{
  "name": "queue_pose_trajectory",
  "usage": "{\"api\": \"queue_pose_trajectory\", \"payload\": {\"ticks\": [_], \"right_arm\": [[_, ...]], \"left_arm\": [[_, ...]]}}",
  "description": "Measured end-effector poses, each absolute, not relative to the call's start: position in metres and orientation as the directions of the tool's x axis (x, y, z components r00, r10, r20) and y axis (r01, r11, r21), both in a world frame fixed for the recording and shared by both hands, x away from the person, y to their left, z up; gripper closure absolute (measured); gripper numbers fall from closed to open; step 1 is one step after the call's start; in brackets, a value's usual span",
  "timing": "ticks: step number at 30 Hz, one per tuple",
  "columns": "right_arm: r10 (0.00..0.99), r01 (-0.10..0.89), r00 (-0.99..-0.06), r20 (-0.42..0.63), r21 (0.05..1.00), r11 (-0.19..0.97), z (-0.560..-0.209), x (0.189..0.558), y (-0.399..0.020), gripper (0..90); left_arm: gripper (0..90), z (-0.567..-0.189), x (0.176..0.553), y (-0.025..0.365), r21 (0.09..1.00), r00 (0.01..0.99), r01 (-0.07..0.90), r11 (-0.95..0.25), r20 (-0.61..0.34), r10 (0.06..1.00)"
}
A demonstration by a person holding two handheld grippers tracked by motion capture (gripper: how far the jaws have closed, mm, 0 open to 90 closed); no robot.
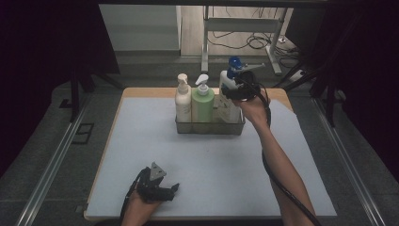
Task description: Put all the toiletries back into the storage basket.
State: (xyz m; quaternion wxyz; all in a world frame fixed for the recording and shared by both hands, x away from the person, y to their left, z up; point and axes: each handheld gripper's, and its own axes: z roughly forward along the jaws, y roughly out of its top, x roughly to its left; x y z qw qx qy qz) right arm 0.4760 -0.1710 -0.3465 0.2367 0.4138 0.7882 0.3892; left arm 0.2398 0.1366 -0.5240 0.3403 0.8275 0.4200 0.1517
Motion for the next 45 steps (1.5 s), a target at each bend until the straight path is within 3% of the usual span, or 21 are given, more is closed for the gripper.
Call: {"api": "queue_pose_trajectory", "payload": {"ticks": [45], "right_arm": [[0.838,0.529,-0.545,0.012,0.781,0.333,-0.388,0.473,-0.184,38.6]], "left_arm": [[12.2,-0.524,0.240,0.136,0.691,0.601,0.592,-0.414,-0.036,0.799]]}}
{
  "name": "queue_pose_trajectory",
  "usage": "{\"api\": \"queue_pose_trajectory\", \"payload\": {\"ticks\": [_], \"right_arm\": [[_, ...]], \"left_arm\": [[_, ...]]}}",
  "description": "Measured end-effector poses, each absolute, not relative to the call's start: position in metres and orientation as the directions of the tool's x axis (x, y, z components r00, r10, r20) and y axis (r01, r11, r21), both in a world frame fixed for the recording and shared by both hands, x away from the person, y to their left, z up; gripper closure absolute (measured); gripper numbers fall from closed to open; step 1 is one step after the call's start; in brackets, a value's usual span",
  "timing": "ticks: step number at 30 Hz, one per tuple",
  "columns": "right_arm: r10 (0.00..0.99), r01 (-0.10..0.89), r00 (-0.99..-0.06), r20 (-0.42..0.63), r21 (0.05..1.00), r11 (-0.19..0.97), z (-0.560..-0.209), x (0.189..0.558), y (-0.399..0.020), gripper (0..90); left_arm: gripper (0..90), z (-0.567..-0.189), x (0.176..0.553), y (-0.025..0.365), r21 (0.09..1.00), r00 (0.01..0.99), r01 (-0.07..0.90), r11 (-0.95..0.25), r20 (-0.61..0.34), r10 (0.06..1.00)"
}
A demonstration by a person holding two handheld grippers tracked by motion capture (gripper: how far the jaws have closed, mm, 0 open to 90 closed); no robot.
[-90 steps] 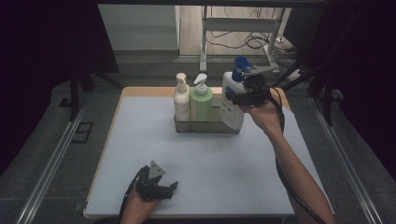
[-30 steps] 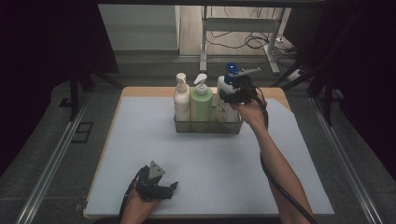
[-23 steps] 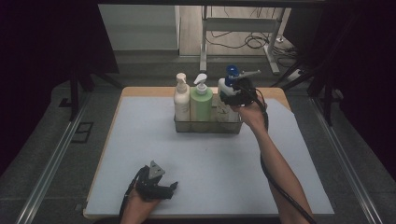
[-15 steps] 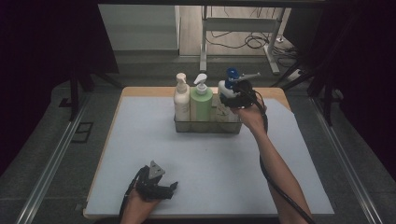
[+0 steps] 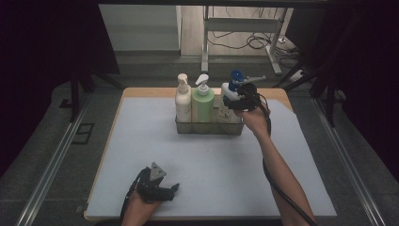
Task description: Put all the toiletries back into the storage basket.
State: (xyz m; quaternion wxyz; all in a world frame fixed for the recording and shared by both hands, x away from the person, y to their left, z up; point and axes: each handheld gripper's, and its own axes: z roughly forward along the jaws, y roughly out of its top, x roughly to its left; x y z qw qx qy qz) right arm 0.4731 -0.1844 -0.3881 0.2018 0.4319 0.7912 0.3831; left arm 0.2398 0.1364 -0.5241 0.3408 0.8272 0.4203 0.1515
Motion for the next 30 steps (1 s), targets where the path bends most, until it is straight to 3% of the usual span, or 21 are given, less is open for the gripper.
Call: {"api": "queue_pose_trajectory", "payload": {"ticks": [8,19,30], "right_arm": [[0.826,0.510,-0.562,0.046,0.806,0.302,-0.387,0.470,-0.192,35.4],[0.811,0.478,-0.585,0.010,0.812,0.335,-0.385,0.455,-0.197,28.6],[0.787,0.468,-0.616,0.021,0.814,0.344,-0.389,0.439,-0.212,29.5]], "left_arm": [[12.2,-0.524,0.240,0.136,0.691,0.601,0.592,-0.414,-0.037,0.799],[12.2,-0.524,0.240,0.136,0.691,0.601,0.592,-0.415,-0.035,0.798],[12.2,-0.524,0.240,0.136,0.692,0.600,0.592,-0.413,-0.037,0.799]]}}
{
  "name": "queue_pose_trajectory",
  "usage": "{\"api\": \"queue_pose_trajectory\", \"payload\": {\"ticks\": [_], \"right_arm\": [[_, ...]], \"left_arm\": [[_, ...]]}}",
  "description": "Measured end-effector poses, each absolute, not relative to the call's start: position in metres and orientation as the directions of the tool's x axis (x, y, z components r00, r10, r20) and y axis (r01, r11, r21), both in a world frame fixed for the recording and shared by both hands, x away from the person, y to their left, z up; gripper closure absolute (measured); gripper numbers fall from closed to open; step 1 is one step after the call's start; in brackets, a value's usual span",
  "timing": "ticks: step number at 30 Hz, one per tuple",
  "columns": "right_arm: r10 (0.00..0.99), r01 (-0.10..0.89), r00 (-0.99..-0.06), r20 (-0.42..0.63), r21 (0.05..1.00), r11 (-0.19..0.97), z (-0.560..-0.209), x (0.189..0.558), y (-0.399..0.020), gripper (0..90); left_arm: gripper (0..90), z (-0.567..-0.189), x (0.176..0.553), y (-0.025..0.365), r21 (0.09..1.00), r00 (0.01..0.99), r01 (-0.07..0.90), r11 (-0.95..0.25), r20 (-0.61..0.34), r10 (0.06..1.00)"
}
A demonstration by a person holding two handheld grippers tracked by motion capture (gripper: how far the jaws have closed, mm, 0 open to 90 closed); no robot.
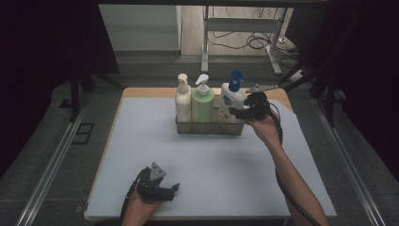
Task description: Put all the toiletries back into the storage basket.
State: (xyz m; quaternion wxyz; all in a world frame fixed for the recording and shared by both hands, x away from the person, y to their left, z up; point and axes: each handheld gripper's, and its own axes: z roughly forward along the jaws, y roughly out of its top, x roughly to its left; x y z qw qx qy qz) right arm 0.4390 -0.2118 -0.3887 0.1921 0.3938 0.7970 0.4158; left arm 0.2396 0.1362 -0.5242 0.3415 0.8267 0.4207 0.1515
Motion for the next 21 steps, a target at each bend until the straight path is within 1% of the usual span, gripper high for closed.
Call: {"api": "queue_pose_trajectory", "payload": {"ticks": [10,21], "right_arm": [[0.772,0.471,-0.635,0.027,0.805,0.360,-0.394,0.426,-0.223,30.6],[0.791,0.502,-0.611,0.031,0.787,0.358,-0.402,0.420,-0.241,32.7]], "left_arm": [[12.2,-0.524,0.240,0.136,0.691,0.600,0.592,-0.414,-0.036,0.799],[12.2,-0.524,0.240,0.136,0.692,0.600,0.592,-0.414,-0.036,0.799]]}}
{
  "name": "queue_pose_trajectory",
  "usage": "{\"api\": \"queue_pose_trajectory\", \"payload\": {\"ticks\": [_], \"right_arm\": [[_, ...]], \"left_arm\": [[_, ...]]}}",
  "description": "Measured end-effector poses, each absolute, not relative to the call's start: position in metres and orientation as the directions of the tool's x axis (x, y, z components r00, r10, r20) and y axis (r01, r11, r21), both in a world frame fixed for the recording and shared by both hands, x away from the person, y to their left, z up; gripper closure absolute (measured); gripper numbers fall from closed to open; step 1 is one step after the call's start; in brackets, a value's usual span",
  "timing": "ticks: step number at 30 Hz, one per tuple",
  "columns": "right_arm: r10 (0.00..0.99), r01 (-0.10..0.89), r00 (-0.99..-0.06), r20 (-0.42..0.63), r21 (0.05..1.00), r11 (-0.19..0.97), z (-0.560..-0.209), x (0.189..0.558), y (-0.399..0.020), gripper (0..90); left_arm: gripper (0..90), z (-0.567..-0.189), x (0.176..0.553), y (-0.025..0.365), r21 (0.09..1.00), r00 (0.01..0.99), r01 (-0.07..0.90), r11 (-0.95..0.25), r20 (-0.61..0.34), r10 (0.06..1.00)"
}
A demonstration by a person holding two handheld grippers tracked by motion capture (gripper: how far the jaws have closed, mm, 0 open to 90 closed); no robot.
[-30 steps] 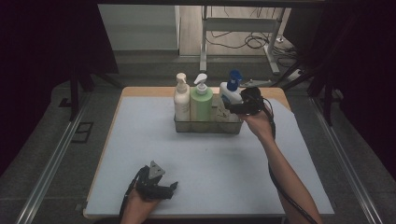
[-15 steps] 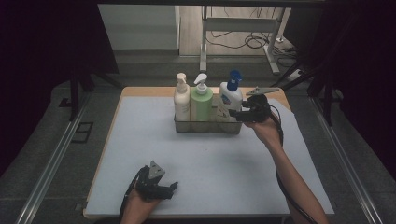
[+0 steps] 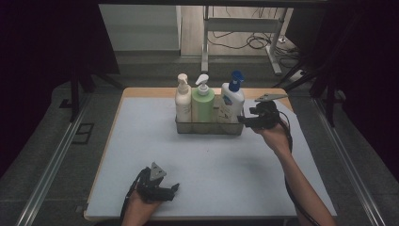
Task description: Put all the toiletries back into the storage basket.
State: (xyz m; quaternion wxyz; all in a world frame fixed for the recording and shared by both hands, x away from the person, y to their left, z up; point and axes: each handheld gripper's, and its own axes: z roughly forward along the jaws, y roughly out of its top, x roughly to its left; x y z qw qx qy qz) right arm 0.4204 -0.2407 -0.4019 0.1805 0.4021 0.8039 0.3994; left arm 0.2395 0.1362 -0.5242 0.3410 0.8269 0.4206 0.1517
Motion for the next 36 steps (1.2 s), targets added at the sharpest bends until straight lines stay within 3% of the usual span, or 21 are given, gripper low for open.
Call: {"api": "queue_pose_trajectory", "payload": {"ticks": [11,28,36], "right_arm": [[0.834,0.547,-0.549,0.057,0.779,0.307,-0.409,0.430,-0.256,42.8],[0.850,0.561,-0.524,0.059,0.774,0.292,-0.419,0.454,-0.252,81.2],[0.847,0.570,-0.527,0.067,0.767,0.295,-0.424,0.467,-0.244,89.2]], "left_arm": [[12.2,-0.524,0.239,0.136,0.692,0.600,0.592,-0.413,-0.036,0.799],[12.2,-0.524,0.240,0.136,0.692,0.600,0.592,-0.413,-0.036,0.799],[12.2,-0.524,0.240,0.136,0.691,0.601,0.592,-0.416,-0.035,0.799]]}}
